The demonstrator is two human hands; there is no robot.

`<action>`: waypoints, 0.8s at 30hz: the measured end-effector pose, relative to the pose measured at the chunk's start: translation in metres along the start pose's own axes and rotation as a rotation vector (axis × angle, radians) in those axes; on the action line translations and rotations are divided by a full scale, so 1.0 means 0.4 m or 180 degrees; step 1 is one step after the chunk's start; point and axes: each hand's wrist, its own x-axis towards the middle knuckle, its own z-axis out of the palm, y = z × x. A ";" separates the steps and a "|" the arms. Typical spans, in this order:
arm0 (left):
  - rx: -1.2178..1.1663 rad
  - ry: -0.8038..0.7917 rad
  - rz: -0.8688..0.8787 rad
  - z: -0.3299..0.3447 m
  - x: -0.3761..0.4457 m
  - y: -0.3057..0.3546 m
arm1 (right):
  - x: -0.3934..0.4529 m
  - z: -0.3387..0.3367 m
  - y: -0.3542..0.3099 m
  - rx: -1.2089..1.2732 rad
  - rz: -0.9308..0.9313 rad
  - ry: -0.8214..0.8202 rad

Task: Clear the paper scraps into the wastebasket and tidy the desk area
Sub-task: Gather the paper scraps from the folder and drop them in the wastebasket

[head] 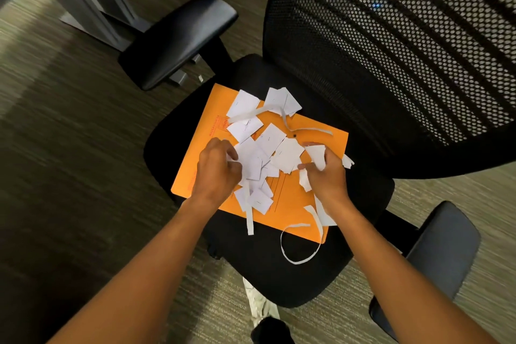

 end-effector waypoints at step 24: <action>0.1777 -0.0307 0.0056 0.109 -0.122 -0.062 | -0.018 0.218 0.015 -0.3155 -0.1358 -0.0947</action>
